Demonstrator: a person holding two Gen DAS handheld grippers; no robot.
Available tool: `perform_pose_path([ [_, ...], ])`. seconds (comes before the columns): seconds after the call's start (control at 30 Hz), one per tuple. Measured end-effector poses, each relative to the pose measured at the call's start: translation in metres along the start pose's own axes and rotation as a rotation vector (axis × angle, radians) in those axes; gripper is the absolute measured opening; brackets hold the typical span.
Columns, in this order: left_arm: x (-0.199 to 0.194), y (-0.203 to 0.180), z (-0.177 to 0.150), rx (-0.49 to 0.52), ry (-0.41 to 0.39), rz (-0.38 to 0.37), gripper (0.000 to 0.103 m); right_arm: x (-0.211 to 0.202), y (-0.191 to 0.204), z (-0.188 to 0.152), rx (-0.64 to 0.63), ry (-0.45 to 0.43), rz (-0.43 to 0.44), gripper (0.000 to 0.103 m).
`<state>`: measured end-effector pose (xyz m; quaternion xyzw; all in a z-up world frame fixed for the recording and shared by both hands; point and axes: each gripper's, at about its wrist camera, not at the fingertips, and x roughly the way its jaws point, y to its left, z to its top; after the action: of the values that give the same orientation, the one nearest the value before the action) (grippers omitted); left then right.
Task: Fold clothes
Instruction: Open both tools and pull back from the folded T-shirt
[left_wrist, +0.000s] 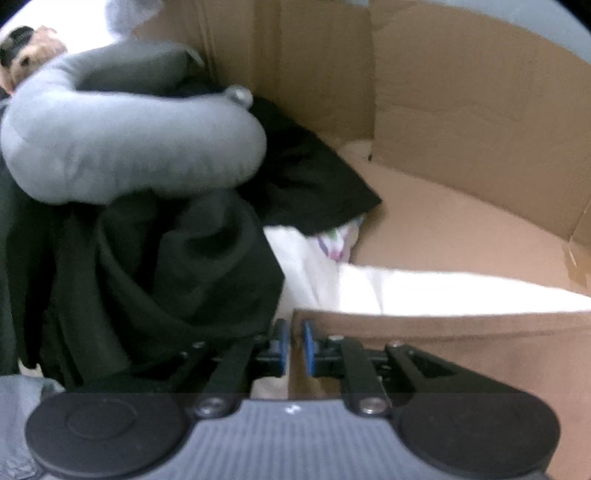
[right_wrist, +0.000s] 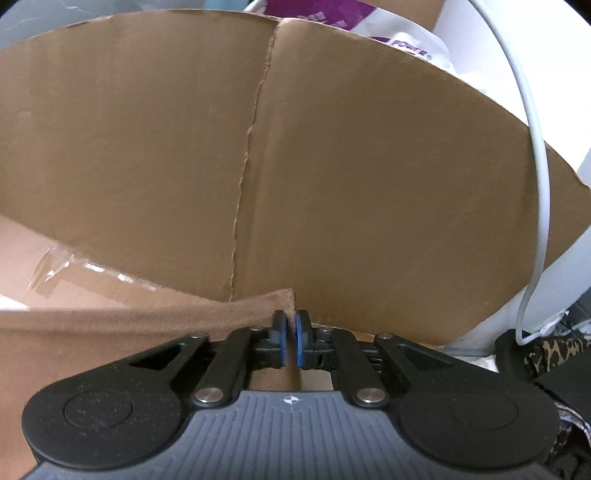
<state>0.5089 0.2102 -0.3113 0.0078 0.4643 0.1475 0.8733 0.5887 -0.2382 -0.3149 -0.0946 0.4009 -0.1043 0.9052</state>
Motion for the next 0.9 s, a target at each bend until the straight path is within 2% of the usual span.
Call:
perform_pose_path([
  [0.07, -0.011, 0.005, 0.000, -0.013, -0.029, -0.025, 0.033, -0.003, -0.004, 0.001, 0.024, -0.013, 0.001, 0.019],
  [0.13, -0.020, 0.010, -0.001, -0.012, -0.036, -0.051, 0.033, -0.008, -0.011, 0.001, 0.032, -0.011, 0.046, 0.027],
  [0.23, -0.036, 0.016, -0.004, -0.010, -0.035, -0.052, 0.036, -0.015, -0.020, -0.001, 0.025, 0.015, 0.092, 0.033],
  [0.4, -0.068, 0.027, -0.010, -0.050, -0.034, -0.081, 0.039, -0.038, -0.045, -0.008, 0.033, 0.064, 0.203, 0.034],
  [0.63, -0.131, 0.040, -0.031, -0.146, -0.007, -0.090, 0.043, -0.104, -0.071, -0.025, 0.005, 0.110, 0.243, 0.035],
  [0.73, -0.166, 0.038, -0.043, -0.125, -0.013, -0.091, 0.043, -0.137, -0.089, -0.032, 0.024, 0.103, 0.271, 0.036],
  [0.8, -0.186, 0.039, -0.051, -0.130, -0.012, -0.112, 0.043, -0.158, -0.101, -0.037, 0.036, 0.097, 0.291, 0.039],
  [0.87, -0.207, 0.038, -0.060, -0.128, -0.017, -0.128, 0.043, -0.180, -0.110, -0.041, 0.033, 0.091, 0.326, 0.049],
  [0.9, -0.218, 0.038, -0.064, -0.129, -0.021, -0.132, 0.044, -0.192, -0.116, -0.044, 0.032, 0.090, 0.345, 0.050],
])
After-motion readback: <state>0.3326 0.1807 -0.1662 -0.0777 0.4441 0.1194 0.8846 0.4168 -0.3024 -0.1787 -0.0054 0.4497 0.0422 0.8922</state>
